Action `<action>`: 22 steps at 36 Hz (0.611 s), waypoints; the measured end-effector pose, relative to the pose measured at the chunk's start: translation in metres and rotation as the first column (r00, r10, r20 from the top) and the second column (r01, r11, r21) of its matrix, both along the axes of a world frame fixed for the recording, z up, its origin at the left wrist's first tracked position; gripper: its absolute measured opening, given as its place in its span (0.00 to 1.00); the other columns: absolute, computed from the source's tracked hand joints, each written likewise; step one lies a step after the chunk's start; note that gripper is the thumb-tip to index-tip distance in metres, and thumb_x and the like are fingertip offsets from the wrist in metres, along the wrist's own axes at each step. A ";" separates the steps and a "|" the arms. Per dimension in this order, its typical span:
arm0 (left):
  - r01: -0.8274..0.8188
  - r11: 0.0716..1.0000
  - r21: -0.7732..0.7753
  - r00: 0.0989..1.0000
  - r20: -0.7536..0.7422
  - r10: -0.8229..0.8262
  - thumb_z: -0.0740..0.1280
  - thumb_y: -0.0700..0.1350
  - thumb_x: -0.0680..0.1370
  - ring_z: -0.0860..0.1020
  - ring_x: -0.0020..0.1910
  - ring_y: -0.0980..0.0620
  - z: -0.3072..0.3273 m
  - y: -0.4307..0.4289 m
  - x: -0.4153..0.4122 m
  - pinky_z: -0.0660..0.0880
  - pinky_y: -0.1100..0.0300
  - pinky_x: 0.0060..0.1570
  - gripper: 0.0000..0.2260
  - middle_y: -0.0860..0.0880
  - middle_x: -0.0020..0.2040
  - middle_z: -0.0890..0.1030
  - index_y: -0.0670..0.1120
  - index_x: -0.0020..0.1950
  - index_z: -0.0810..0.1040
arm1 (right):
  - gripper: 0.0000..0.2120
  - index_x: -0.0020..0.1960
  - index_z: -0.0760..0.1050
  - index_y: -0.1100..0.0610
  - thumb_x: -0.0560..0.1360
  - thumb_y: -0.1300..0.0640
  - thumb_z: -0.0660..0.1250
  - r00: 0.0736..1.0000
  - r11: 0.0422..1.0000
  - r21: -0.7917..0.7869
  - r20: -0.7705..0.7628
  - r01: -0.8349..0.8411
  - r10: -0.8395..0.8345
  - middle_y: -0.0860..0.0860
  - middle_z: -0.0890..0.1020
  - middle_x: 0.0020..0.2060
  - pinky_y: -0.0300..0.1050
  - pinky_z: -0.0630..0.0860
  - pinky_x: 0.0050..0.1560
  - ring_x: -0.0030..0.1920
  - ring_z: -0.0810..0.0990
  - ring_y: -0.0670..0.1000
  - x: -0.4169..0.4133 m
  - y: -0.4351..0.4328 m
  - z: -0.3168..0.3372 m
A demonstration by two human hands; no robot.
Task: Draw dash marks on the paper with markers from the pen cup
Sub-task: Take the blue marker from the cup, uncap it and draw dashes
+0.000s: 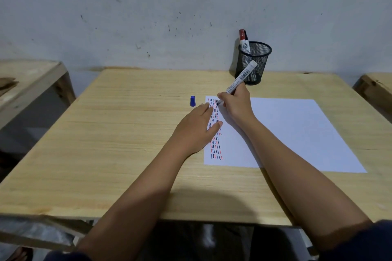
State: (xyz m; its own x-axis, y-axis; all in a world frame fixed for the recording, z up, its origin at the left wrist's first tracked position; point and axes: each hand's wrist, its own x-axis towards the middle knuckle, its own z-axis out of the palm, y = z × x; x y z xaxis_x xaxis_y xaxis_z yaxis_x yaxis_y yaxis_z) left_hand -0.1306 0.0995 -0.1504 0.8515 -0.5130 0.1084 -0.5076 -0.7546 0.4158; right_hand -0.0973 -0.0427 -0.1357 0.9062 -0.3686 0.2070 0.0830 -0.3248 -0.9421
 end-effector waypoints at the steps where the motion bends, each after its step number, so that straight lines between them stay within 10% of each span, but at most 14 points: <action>1: 0.000 1.000 -0.003 1.000 -0.001 0.000 0.54 0.56 0.80 0.54 0.77 0.52 0.001 0.000 0.000 0.58 0.56 0.71 0.26 0.48 0.77 0.58 0.43 0.75 0.59 | 0.11 0.45 0.62 0.59 0.72 0.64 0.65 1.000 1.000 -0.002 -0.004 0.000 0.000 0.50 0.67 0.34 0.29 0.69 0.29 0.34 0.68 0.46 0.000 0.000 0.000; 22: -0.211 0.939 -0.273 0.961 0.119 0.250 0.61 0.45 0.79 0.65 0.64 0.47 0.015 0.010 0.027 0.66 0.60 0.58 0.19 0.46 0.64 0.70 0.44 0.70 0.68 | 0.06 0.42 0.69 0.61 0.77 0.64 0.61 0.993 0.720 0.688 0.115 -0.089 0.013 0.56 0.74 0.32 0.33 0.74 0.26 0.23 0.76 0.44 -0.009 -0.014 0.026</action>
